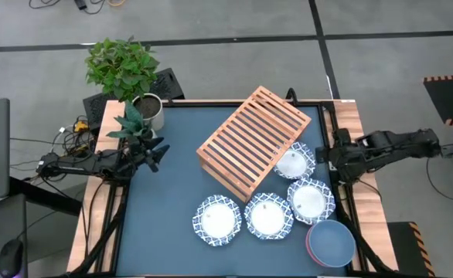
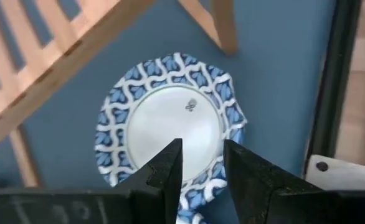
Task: Place and stack bowls onto a shelf
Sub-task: Put the top white and blue patterned bowl on the shelf
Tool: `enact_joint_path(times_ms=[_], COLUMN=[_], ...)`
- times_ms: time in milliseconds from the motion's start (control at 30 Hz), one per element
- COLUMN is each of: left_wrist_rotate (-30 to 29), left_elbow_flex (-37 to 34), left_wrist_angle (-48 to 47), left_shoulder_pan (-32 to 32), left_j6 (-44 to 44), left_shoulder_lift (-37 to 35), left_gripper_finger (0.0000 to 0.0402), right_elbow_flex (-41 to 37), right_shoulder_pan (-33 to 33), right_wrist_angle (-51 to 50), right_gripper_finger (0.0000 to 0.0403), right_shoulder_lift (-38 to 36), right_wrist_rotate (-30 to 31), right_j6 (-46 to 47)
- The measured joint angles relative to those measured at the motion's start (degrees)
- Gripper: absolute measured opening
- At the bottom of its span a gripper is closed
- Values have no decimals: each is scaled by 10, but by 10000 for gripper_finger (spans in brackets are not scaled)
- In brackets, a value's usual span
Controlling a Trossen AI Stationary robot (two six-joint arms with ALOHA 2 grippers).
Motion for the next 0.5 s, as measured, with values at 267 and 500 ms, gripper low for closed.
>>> enact_joint_path(times_ms=[267, 500], left_wrist_rotate=[-16, -21], left_elbow_flex=[0, 0], left_wrist_angle=[0, 0], left_shoulder_pan=[0, 0], left_j6=[0, -9], left_shoulder_lift=[0, 0], left_gripper_finger=[253, 253], right_elbow_flex=[0, 0], right_shoulder_pan=[-89, -170], right_wrist_angle=[28, 61], right_gripper_finger=[129, 147], right_shoulder_lift=[49, 97], right_wrist_rotate=[-89, -136], right_j6=[-140, -297])
